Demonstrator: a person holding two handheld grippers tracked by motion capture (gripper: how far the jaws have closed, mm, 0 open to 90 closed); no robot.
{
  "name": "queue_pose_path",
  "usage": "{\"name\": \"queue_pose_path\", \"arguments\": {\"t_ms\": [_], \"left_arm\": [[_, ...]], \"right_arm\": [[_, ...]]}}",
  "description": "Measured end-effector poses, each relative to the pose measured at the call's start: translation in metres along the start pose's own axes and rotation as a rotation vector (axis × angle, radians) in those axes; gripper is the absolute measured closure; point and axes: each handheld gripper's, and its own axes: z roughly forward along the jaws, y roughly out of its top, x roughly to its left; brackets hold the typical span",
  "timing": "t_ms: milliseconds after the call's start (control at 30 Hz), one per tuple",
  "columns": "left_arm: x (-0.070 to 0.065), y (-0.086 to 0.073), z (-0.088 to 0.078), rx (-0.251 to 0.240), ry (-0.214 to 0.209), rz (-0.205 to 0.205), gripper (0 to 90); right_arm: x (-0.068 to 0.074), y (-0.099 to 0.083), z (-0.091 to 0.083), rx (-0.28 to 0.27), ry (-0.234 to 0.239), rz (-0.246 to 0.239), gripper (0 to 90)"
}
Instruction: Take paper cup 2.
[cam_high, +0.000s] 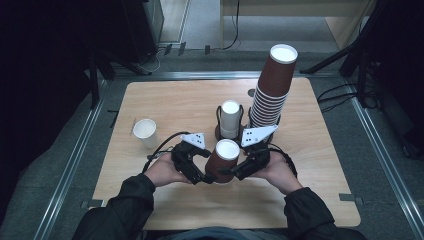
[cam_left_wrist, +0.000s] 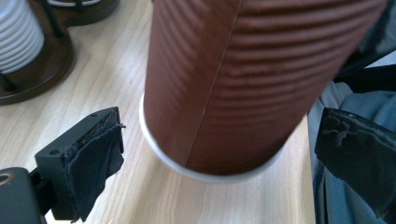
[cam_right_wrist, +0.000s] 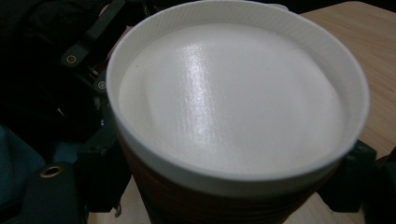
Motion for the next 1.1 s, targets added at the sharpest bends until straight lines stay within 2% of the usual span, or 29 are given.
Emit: {"name": "queue_pose_path", "arguments": {"t_ms": [167,433,567,700,800,967,1100], "left_arm": [[-0.002,0.002,0.005,0.01,-0.012,0.002,1.3],[-0.005,0.003,0.006,-0.021,-0.01,0.01,1.3],[-0.005,0.001,0.004,-0.036,-0.014,0.001,1.3],[-0.006,0.001,0.003,-0.048,-0.009,0.011,2.4],[-0.006,0.0,0.0,-0.066,-0.006,0.02,6.9],[-0.007,-0.001,-0.003,-0.062,0.003,0.034,10.2],[-0.007,-0.001,-0.005,-0.054,0.0,0.038,11.8]], "right_arm": [[0.002,0.002,0.003,-0.021,0.019,-0.002,18.8],[0.003,0.005,0.007,-0.058,0.041,0.007,18.9],[0.003,0.005,0.009,-0.094,0.058,0.026,19.0],[0.002,0.005,0.011,-0.125,0.073,0.05,19.0],[0.002,0.005,0.01,-0.133,0.077,0.054,19.0],[0.001,0.006,0.009,-0.132,0.082,0.07,19.5],[0.003,0.008,0.009,-0.102,0.073,0.06,18.9]]}}
